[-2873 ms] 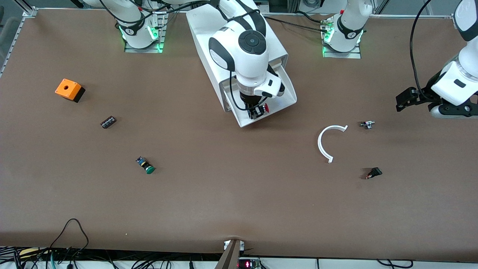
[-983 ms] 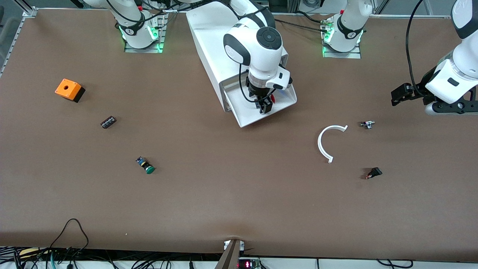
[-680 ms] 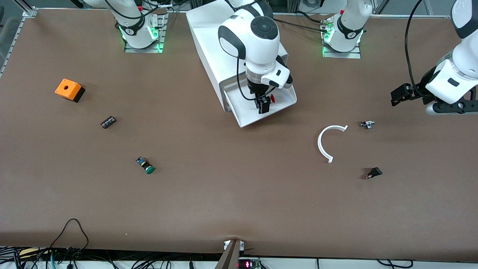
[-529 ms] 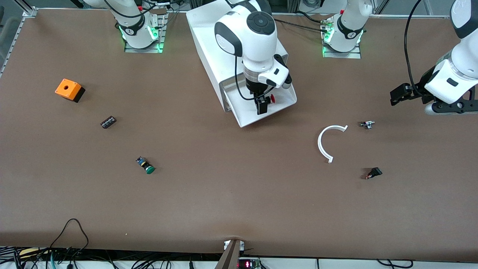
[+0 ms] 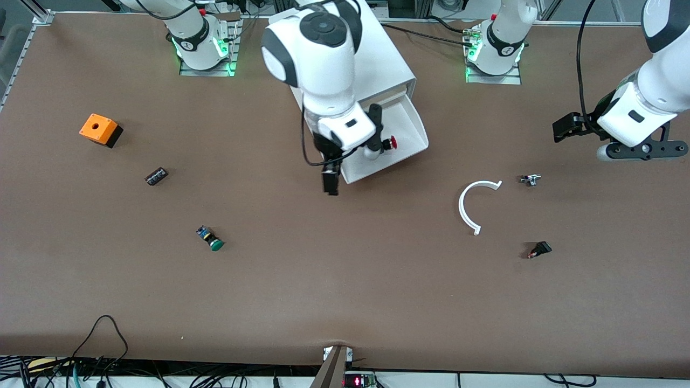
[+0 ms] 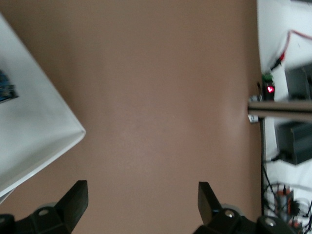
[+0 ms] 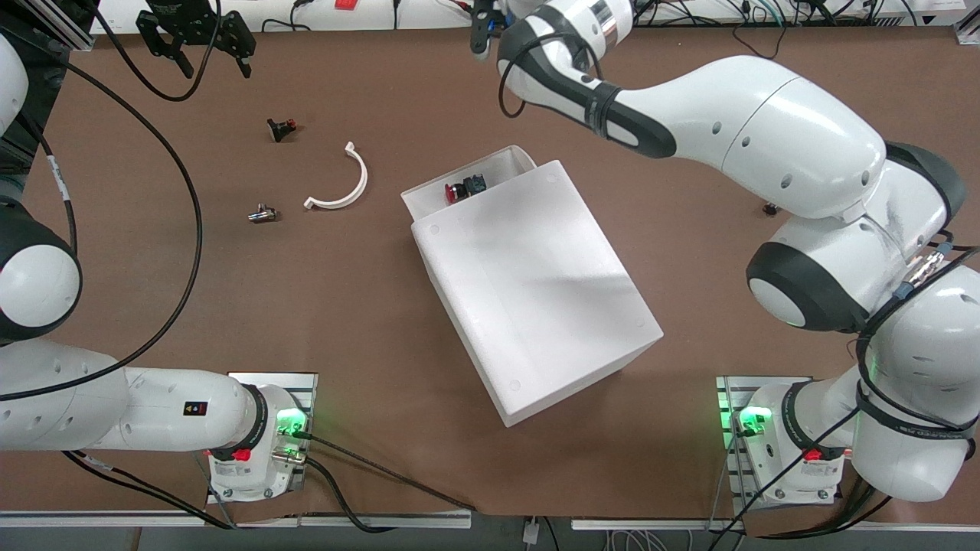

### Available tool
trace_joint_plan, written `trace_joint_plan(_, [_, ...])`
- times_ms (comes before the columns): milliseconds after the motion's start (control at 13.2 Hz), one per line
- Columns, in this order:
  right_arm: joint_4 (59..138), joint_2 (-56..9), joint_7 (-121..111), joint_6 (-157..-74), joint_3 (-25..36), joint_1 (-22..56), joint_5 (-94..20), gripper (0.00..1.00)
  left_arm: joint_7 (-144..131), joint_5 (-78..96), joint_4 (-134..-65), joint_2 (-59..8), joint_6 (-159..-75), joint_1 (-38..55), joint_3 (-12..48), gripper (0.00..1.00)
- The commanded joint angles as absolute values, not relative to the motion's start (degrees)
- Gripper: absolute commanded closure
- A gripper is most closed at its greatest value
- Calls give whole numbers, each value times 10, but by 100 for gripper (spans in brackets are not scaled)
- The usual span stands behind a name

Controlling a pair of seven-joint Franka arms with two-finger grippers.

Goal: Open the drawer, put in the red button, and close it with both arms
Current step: 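Raise the right gripper away while the left gripper moves to the drawer front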

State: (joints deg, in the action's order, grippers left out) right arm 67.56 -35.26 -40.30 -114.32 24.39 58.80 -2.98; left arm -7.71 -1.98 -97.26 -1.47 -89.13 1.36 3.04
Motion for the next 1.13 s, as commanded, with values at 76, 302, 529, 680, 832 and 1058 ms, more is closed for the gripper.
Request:
trace_joint_plan(76, [691, -349, -261, -1143, 245, 554, -36, 0, -150, -13, -947, -95, -890, 23, 45, 0])
trace_joint_plan(302, [736, -333, -120, -1102, 245, 513, -38, 0, -225, -13, -947, -161, -974, 33, 91, 0])
trace_joint_plan(529, [757, -331, 7, -1085, 243, 477, -39, 0, -363, -13, -949, -191, -1027, 48, 157, 0])
trace_joint_plan(680, [759, -326, 51, -1055, 238, 443, -40, 0, -469, -20, -953, -225, -1097, 84, 179, 0])
trace_joint_plan(832, [763, -314, 53, -1040, 236, 391, -40, 0, -533, -21, -954, -250, -1142, 123, 179, 0])
trace_joint_plan(1058, [783, -276, 48, -1023, 199, 302, -40, 0, -592, -23, -975, -258, -1187, 169, 178, 0])
